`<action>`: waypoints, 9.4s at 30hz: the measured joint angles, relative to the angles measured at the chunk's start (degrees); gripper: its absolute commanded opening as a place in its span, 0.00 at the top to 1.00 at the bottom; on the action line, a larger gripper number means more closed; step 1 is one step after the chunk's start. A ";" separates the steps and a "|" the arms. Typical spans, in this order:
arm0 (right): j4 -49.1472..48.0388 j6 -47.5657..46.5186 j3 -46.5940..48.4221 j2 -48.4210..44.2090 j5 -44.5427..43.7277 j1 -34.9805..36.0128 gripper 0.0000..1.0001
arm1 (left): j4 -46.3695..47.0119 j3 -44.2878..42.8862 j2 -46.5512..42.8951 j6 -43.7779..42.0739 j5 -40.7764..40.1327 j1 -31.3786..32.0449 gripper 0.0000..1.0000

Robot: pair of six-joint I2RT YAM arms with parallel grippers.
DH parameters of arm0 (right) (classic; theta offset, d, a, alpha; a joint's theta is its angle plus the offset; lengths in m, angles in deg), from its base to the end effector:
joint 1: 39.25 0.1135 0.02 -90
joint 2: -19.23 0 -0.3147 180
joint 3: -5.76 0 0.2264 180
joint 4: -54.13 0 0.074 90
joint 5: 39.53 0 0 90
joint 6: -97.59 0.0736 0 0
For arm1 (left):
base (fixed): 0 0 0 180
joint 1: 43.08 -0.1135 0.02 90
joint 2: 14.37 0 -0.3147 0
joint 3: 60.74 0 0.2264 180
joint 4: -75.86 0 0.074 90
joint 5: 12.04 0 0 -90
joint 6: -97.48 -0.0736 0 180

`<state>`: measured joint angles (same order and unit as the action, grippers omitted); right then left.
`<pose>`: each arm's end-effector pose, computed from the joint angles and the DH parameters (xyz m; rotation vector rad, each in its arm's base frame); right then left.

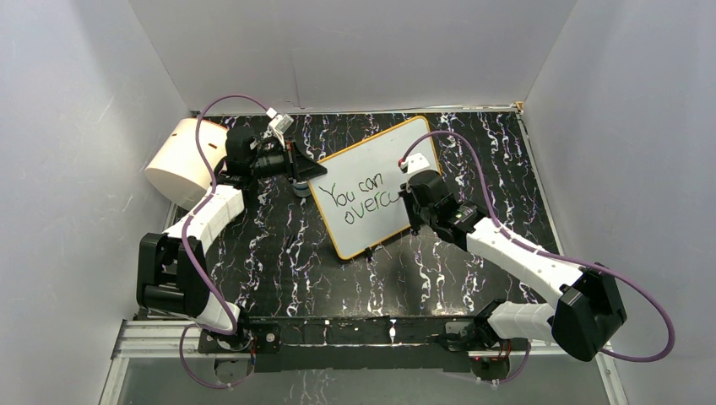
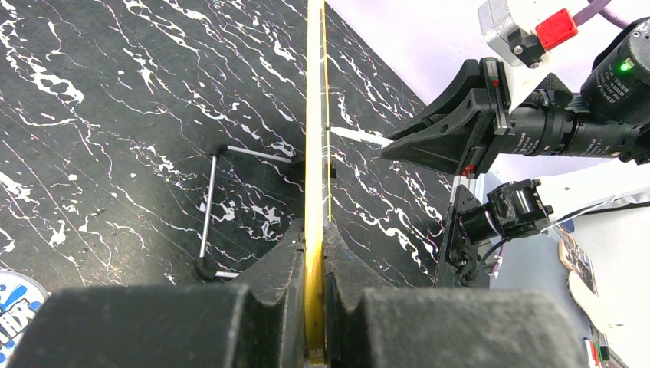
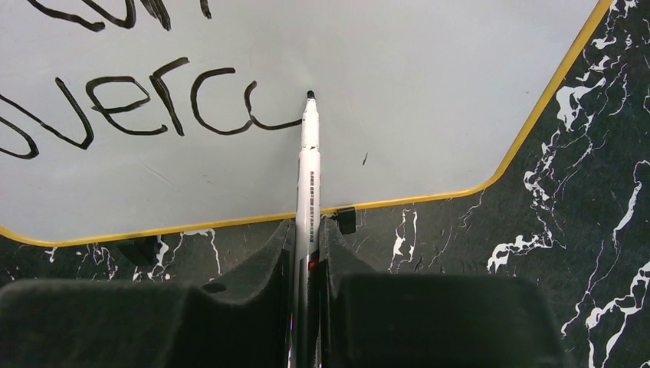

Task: Write a sentence on the whiteboard

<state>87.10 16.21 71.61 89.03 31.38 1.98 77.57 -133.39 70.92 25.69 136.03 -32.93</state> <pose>0.2054 0.1480 0.3070 -0.4342 2.1335 0.1258 0.3098 -0.1189 0.3562 0.6454 1.7185 -1.2356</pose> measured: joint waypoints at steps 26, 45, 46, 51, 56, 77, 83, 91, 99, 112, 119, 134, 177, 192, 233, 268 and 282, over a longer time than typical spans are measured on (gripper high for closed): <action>-2.21 -2.10 1.31 0.00 5.38 -0.35 1.00 | 0.00 0.00 0.02 0.02 -0.04 0.00 1.00; 1.31 -2.36 1.46 0.00 8.33 -0.35 1.00 | 0.02 -0.02 0.02 0.00 0.11 0.00 1.00; 1.51 -2.36 1.46 -0.04 8.28 -0.35 1.00 | 0.02 -0.02 0.02 -0.02 0.11 0.00 1.00; 2.08 -2.40 1.46 -1.22 6.16 -0.39 1.00 | 0.02 -0.02 0.02 0.00 0.15 0.00 1.00; 2.05 -2.49 1.46 -1.95 4.13 -1.51 1.00 | 0.00 -0.07 0.02 -0.02 0.20 0.00 1.00; -0.22 -3.34 1.60 -0.72 3.87 -3.34 1.00 | -0.15 -0.11 0.02 -0.04 0.22 0.00 1.00; -0.87 -3.67 1.62 0.07 4.07 -3.67 1.00 | -0.20 -0.11 0.02 -0.04 0.04 0.00 1.00; -0.57 -3.48 1.62 0.07 4.28 -3.76 1.00 | -0.20 -0.11 0.04 -0.04 0.04 0.00 1.00; 1.42 -2.58 1.49 0.07 4.50 -4.04 1.00 | -0.20 -0.11 0.04 -0.04 0.09 0.00 1.00; 3.61 -1.53 0.26 0.04 5.64 -4.11 1.00 | -0.20 -0.13 0.04 -0.07 0.15 0.00 1.00; 3.54 -1.46 0.26 0.04 5.60 -4.11 1.00 | -0.20 -0.13 0.04 -0.07 0.15 0.00 1.00; 2.45 -1.77 0.28 -0.02 4.85 -4.11 1.00 | -0.20 -0.13 0.07 -0.04 0.11 0.00 1.00; 2.23 -1.88 2.16 0.39 4.50 -6.03 1.00 | -0.35 -0.22 0.13 -0.07 0.20 0.00 1.00; 4.92 -1.25 0.31 0.35 4.70 -6.27 1.00 | -0.35 -0.24 0.13 -0.09 0.24 0.00 1.00; 0.04 -1.99 4.22 1.31 4.83 -7.19 1.00 | -0.37 -0.24 0.17 -0.07 0.07 0.00 1.00; 2.51 0.26 -0.37 -0.35 5.11 -9.33 1.00 | -0.46 -0.33 0.17 -0.09 0.07 0.09 1.00; 1.75 0.02 -0.42 -3.80 6.60 -12.39 1.00 | -0.46 -0.33 0.17 -0.09 0.09 0.09 1.00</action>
<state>88.85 16.23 71.20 85.23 37.98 -10.41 77.11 -133.72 71.10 25.61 136.11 -32.84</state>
